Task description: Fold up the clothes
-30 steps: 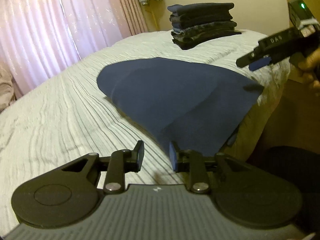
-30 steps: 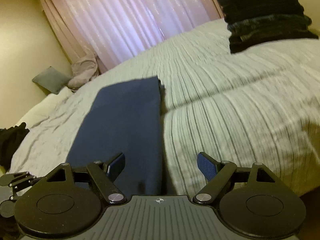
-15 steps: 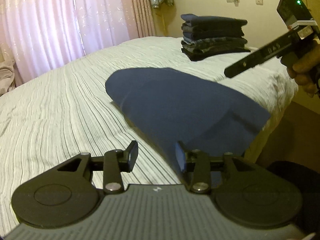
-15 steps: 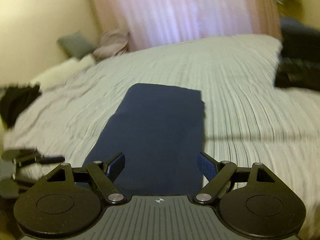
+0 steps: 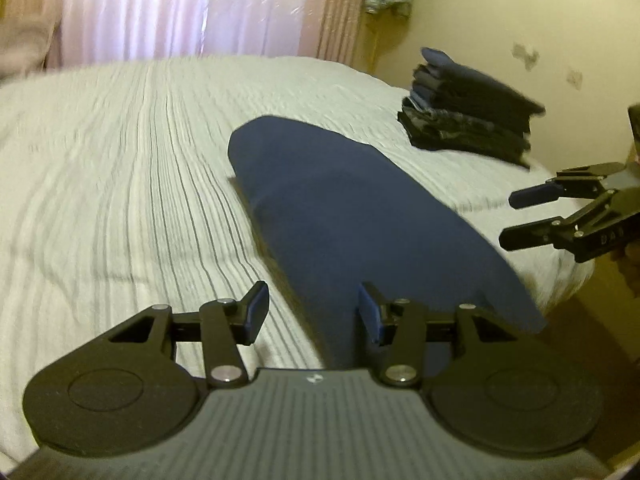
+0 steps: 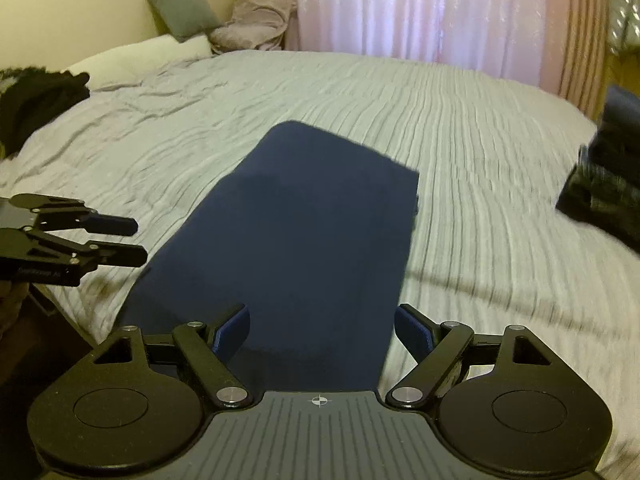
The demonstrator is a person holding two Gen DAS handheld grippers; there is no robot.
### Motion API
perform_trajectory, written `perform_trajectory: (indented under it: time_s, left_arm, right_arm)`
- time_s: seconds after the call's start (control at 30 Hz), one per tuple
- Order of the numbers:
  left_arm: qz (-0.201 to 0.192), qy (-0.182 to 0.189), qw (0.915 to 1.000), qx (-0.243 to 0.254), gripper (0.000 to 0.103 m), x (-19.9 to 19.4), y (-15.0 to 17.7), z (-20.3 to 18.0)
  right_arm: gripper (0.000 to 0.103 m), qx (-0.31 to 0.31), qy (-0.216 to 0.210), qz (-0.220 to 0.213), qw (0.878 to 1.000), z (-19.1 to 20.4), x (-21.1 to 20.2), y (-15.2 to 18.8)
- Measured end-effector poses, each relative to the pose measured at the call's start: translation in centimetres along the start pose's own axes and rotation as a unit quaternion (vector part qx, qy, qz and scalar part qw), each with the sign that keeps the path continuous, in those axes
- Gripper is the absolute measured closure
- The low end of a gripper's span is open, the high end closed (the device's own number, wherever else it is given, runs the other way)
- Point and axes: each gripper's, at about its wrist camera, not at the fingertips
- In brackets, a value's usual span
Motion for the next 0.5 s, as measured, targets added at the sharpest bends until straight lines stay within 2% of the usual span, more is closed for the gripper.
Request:
perform_trajectory:
  time_s: [0.1, 0.27, 0.3, 0.5]
  left_arm:
    - [0.015, 0.019, 0.9993, -0.027, 0.057, 0.7, -0.3, 0.5]
    - [0.041, 0.044, 0.9974, -0.040, 0.054, 2.5, -0.4, 1.2]
    - [0.048, 0.049, 0.9967, -0.044, 0.051, 3.0, -0.5, 1.4]
    - [0.090, 0.102, 0.9859, -0.097, 0.048, 5.5, -0.6, 3.2]
  right_arm:
    - [0.020, -0.060, 0.007, 0.006, 0.998, 0.0, 0.5, -3.1]
    - [0.020, -0.095, -0.024, 0.059, 0.993, -0.8, 5.7, -8.0]
    - [0.020, -0.100, -0.031, 0.070, 0.992, -0.9, 6.8, -9.0]
    - [0.020, -0.135, -0.071, 0.137, 0.979, -2.0, 13.5, -14.9]
Point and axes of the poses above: each gripper's, at about its wrist camera, not at the fingertips, and x roughly the way its jaws point, z to its left, y to its underside, and after that the axes turned 14 degrees about -y, right-handed
